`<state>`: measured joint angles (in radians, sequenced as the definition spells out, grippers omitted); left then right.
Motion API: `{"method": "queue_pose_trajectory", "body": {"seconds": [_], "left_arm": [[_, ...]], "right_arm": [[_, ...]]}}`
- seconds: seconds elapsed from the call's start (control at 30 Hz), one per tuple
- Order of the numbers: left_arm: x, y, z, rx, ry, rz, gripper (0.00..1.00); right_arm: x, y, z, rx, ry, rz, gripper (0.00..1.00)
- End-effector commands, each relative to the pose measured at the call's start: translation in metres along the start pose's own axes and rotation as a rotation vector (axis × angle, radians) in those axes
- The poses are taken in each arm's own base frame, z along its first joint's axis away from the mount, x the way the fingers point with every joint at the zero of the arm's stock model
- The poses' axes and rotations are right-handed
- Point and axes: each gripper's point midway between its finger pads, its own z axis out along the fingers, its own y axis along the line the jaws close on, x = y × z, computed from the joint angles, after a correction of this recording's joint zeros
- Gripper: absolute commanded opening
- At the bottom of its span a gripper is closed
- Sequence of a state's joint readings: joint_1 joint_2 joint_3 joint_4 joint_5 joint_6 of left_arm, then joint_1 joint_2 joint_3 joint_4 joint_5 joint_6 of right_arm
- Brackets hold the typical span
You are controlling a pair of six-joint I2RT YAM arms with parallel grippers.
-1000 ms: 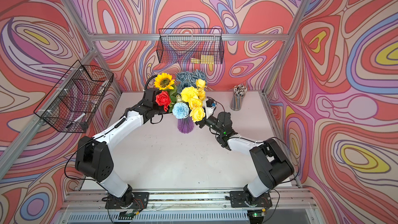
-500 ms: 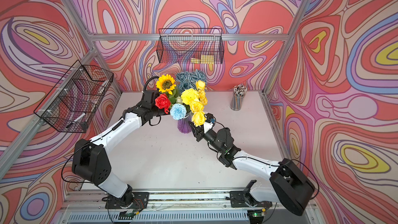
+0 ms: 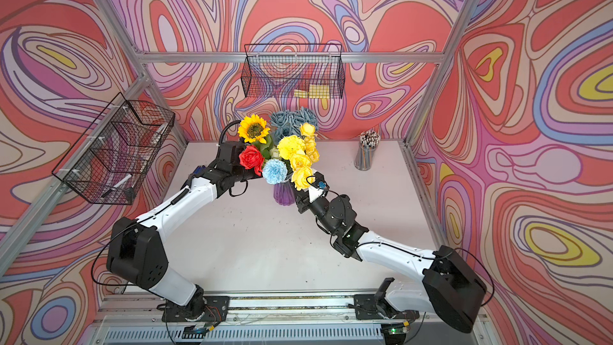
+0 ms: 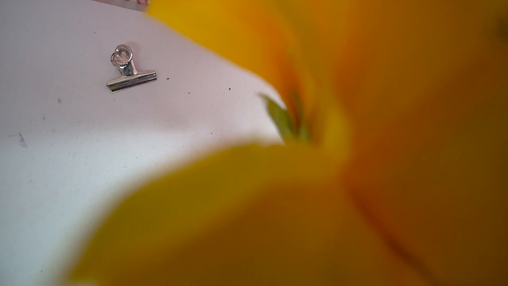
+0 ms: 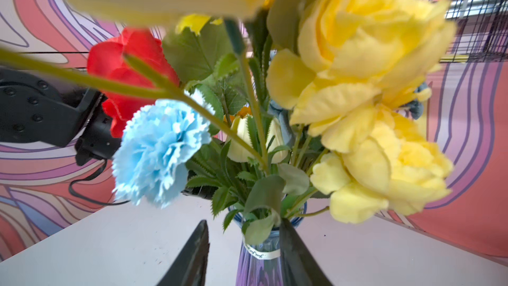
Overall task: Pick out yellow flowers from the vase
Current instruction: Adjust the vase at the center of the board, then pick up the flower from the vase.
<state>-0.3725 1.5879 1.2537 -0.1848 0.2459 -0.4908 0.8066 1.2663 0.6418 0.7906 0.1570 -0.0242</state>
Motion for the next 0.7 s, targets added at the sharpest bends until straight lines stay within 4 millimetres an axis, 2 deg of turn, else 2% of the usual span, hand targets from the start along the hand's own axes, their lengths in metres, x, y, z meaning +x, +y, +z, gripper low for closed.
{"method": "queue_pose_trajectory", "body": {"seconds": [0.0,0.13,0.4,0.67], "left_arm": [[0.012,0.008,-0.005,-0.03,0.024,-0.001,0.74],[0.017,0.011,-0.004,-0.034,0.035,-0.006,0.74],[0.019,0.011,-0.004,-0.031,0.038,-0.003,0.73],[0.02,0.011,-0.005,-0.029,0.037,-0.005,0.71]], "right_arm": [[-0.019,0.002,0.011,0.01,-0.04,-0.043,0.42],[-0.028,-0.003,0.014,0.041,-0.088,-0.05,0.37],[-0.032,-0.009,0.029,0.095,-0.089,-0.102,0.34],[-0.039,-0.018,0.033,0.157,-0.104,-0.134,0.23]]}}
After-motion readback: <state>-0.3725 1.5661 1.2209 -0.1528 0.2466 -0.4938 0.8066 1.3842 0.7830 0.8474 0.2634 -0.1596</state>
